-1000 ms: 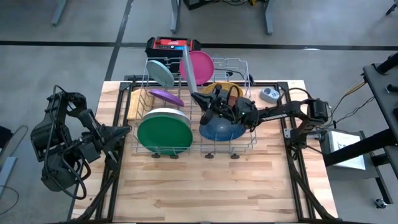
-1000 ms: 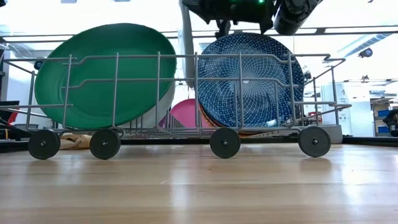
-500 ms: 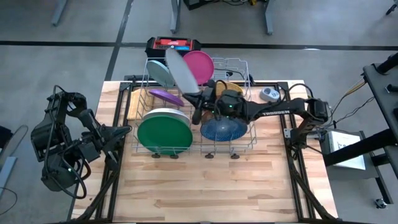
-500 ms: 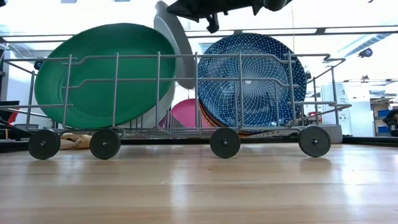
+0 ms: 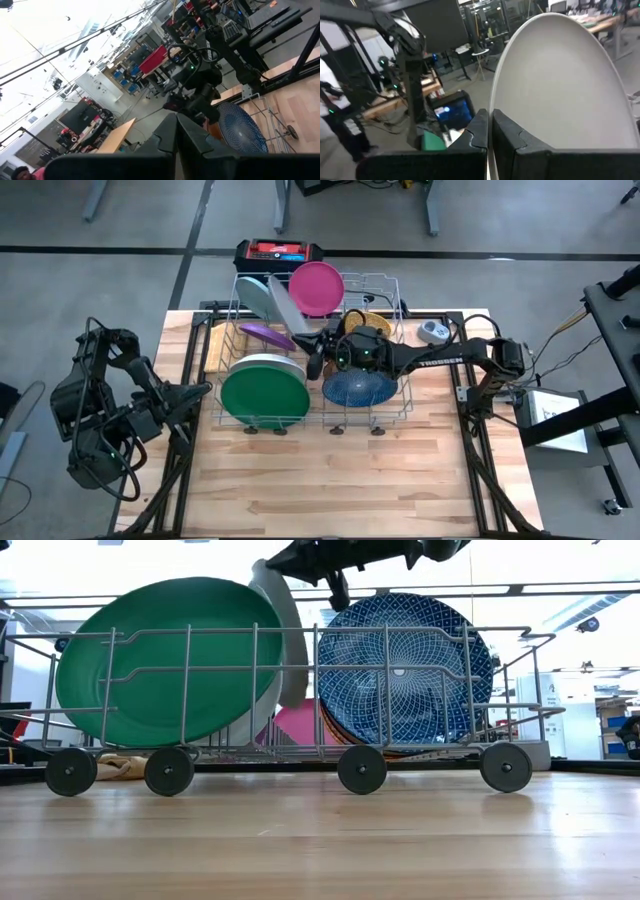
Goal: Sort dishes
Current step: Put the gray plate into the dishwasher rack
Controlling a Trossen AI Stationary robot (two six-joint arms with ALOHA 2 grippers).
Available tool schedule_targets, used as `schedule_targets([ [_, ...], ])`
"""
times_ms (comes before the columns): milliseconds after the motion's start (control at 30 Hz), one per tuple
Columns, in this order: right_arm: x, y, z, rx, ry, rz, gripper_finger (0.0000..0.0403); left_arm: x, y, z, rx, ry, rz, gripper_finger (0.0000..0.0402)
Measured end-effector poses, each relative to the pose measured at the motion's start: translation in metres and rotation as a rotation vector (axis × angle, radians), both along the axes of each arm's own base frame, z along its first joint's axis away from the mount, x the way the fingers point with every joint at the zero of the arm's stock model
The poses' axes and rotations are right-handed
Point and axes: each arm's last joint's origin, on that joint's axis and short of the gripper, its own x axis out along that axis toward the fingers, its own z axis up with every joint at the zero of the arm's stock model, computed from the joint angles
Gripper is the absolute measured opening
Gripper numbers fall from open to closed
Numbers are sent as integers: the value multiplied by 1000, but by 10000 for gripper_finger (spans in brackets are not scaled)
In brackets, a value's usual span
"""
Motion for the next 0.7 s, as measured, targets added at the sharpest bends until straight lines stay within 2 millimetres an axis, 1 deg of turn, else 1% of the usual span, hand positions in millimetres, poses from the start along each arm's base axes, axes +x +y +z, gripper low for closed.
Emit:
schedule_targets([
  [100, 0, -2, 1, 61, -18, 13, 0, 0, 0, 0, -2, -1, 0, 0],
  [333, -2, -14, -6, 147, 23, -25, 0, 0, -1, 1, -16, -8, 1, 0],
  [600, -1, -13, -5, 174, 4, -19, 0, 0, -1, 1, -18, -9, 0, 0],
  [700, 0, -13, -6, 211, -13, 15, 0, 1, -1, 1, -18, -9, 0, 0],
])
